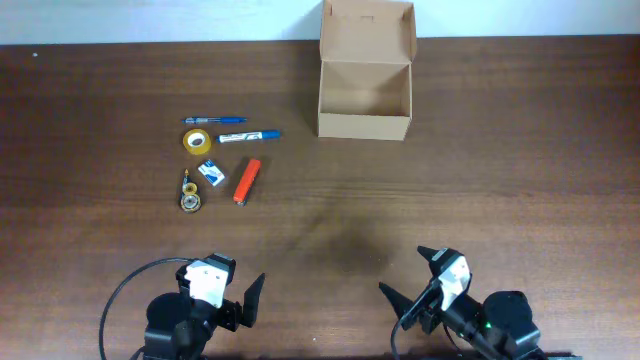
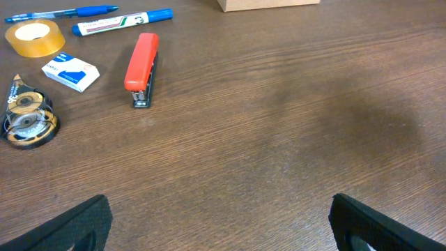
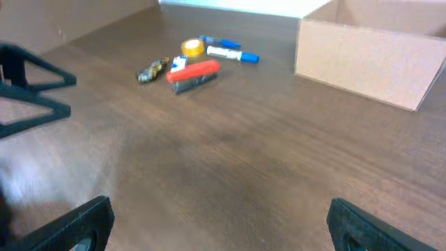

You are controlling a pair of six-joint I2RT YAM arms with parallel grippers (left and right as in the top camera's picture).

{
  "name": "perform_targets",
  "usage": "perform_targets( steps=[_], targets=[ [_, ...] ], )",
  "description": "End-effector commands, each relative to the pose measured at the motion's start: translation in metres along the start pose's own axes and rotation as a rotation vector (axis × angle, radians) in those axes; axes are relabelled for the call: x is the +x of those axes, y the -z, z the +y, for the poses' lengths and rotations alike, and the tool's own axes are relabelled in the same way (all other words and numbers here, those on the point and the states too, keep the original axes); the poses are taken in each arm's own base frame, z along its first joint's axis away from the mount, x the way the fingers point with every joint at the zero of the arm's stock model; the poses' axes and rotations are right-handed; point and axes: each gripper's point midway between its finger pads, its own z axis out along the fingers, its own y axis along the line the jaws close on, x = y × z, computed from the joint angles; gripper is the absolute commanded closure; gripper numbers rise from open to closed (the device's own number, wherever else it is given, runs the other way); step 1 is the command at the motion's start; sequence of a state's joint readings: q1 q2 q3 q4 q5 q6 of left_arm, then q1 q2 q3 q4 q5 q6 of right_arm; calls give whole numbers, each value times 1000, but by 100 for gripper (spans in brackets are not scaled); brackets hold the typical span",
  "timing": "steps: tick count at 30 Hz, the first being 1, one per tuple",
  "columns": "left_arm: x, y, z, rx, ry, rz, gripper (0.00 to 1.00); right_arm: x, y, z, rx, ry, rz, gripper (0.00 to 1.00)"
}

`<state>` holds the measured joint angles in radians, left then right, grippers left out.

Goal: Pack container

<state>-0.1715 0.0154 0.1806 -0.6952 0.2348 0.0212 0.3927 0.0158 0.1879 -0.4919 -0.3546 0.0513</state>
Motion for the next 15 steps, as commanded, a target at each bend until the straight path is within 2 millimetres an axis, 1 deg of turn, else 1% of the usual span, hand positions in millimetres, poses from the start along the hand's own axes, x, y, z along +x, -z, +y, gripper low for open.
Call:
perform_targets(
  steps=[1, 4, 6, 7, 15],
  targets=[
    [2, -1, -1, 8, 8, 0, 1, -10, 0, -4, 27, -17, -48, 1],
    [2, -1, -1, 8, 8, 0, 1, -11, 1, -18, 107, -39, -53, 1],
    [2, -1, -1, 8, 8, 0, 1, -7, 0, -31, 178, -82, -38, 1],
    [2, -1, -1, 8, 8, 0, 1, -6, -1, -35, 195, -84, -30, 1],
    [2, -1, -1, 8, 8, 0, 1, -11, -20, -43, 210, -97, 20, 1]
  ],
)
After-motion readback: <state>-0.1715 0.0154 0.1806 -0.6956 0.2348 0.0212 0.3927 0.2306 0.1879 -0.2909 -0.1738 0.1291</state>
